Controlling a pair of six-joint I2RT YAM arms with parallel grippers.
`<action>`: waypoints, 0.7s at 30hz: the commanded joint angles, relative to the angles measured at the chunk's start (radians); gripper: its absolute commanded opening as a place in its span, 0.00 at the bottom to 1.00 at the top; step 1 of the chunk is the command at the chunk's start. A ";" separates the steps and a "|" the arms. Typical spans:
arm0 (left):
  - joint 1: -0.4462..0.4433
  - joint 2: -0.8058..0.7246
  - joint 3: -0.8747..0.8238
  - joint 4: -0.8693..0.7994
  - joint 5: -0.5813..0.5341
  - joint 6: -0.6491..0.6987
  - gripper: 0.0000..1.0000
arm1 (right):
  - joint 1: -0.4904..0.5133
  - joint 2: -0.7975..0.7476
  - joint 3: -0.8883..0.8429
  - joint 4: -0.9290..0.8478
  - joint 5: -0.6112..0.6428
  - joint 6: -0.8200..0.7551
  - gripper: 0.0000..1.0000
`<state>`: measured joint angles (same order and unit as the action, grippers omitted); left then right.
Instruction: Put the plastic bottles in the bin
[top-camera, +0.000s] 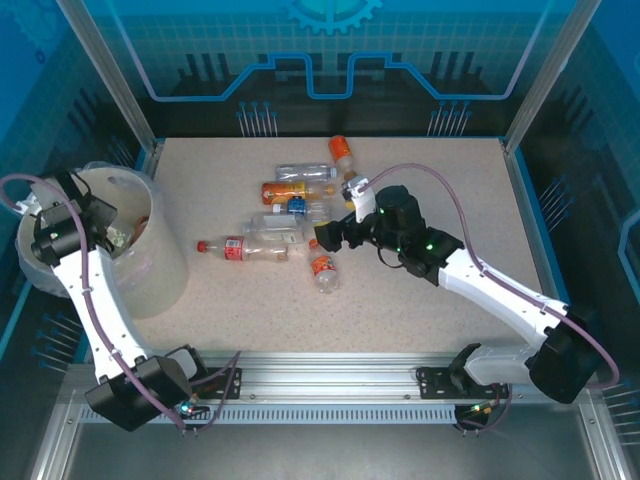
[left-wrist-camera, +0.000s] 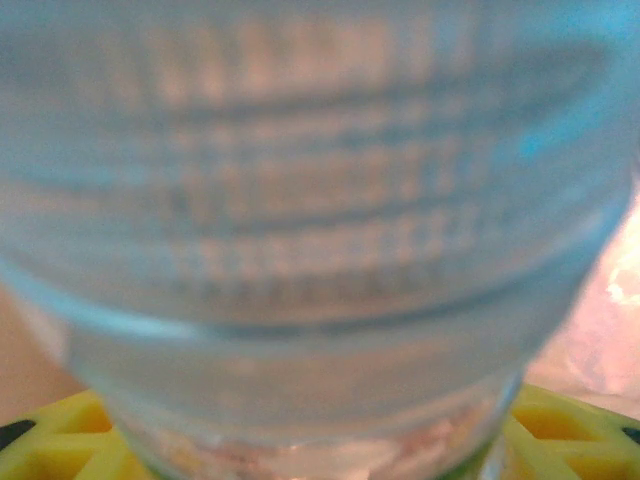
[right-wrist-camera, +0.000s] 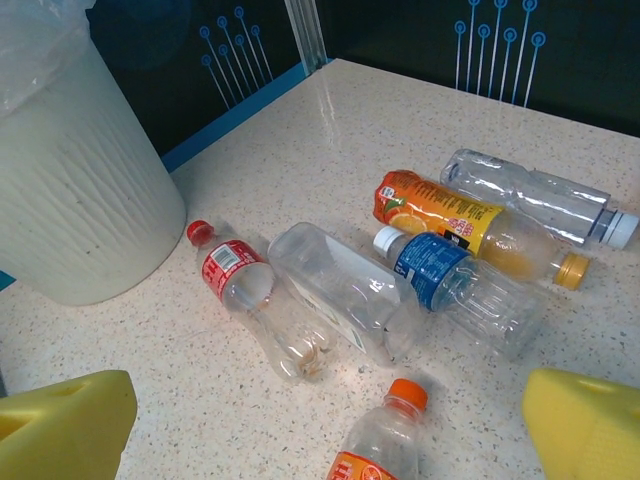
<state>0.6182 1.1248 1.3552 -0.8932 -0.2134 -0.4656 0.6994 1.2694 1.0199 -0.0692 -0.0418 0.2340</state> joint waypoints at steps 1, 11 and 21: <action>0.012 -0.014 -0.032 -0.032 -0.048 0.019 0.53 | -0.008 0.021 0.041 -0.027 -0.032 -0.008 1.00; 0.012 -0.034 -0.077 -0.036 -0.085 0.026 0.68 | -0.005 0.062 0.080 -0.045 -0.066 -0.002 1.00; 0.011 -0.064 -0.027 -0.039 -0.010 0.018 0.74 | -0.005 0.059 0.077 -0.052 -0.054 0.001 1.00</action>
<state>0.6182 1.0912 1.2877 -0.9195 -0.2634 -0.4618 0.6994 1.3254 1.0718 -0.1062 -0.0872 0.2344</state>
